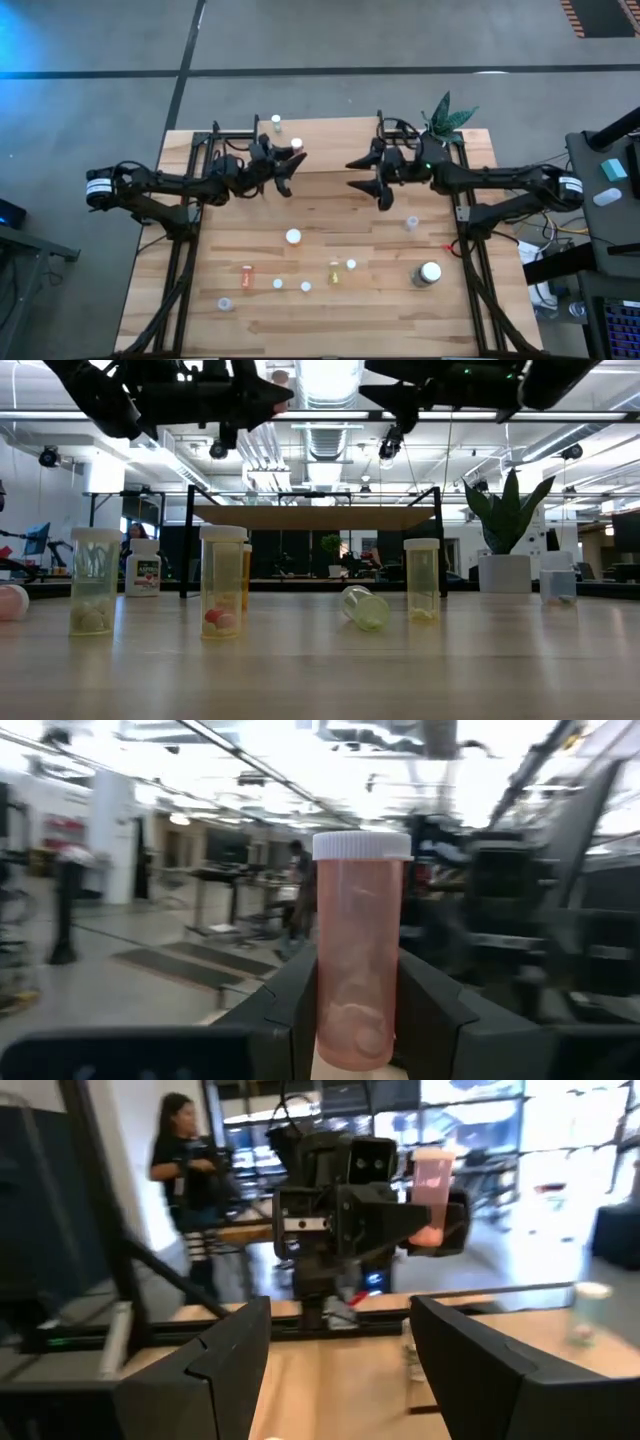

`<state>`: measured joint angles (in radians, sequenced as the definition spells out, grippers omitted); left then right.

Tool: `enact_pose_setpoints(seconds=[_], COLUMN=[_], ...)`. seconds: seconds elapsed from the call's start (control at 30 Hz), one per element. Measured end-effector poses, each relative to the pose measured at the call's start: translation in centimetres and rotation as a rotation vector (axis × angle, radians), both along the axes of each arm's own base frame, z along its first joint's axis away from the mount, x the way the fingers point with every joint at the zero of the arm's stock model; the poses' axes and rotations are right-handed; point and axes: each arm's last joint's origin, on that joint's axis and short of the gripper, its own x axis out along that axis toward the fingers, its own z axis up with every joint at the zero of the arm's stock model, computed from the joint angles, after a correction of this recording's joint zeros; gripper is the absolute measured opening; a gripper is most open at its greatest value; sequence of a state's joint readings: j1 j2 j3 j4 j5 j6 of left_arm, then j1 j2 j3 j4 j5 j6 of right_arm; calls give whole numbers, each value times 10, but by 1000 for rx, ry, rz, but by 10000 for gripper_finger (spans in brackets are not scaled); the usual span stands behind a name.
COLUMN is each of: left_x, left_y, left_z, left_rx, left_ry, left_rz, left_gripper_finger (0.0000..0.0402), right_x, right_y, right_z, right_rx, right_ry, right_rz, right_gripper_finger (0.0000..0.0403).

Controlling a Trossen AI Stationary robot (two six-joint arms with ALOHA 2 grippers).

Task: Pick and place medicine bottles onto shelf by color
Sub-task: Put the right pink medicine bottle on the shelf

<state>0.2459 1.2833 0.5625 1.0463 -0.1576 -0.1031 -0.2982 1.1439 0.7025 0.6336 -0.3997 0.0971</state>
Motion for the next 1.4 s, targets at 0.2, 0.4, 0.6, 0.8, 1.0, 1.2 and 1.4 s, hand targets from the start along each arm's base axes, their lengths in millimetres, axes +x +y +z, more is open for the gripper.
enact_pose_setpoints(seconds=[0.2, 0.4, 0.6, 0.8, 1.0, 1.2, 1.4], left_x=[0, 2, 3, 3, 5, 11, 14], left_y=[-2, -5, -7, -8, -8, -11, -12], left_z=[1, 0, -5, -5, -10, -18, -21], left_rx=[-20, -8, -25, -19, -21, -31, -55], left_ry=[-13, 1, 38, 42, 76, 106, 110], left_rz=[-92, -146, -213, -239, -276, -294, -308], left_gripper_finger=[89, 89, 89, 89, 89, 89, 89], right_x=[18, 29, 33, 35, 37, 52, 81], right_y=[-8, -12, -13, -14, -15, -20, -30], right_z=[-6, -14, -18, -20, -17, -17, -26], right_rx=[13, 22, 33, 48, 70, 84, 105], right_ry=[28, 3, 0, -8, -76, -93, -61], right_rz=[39, 40, 41, 43, 43, 28, 39], right_gripper_finger=[231, 231, 231, 231, 231, 231, 231])
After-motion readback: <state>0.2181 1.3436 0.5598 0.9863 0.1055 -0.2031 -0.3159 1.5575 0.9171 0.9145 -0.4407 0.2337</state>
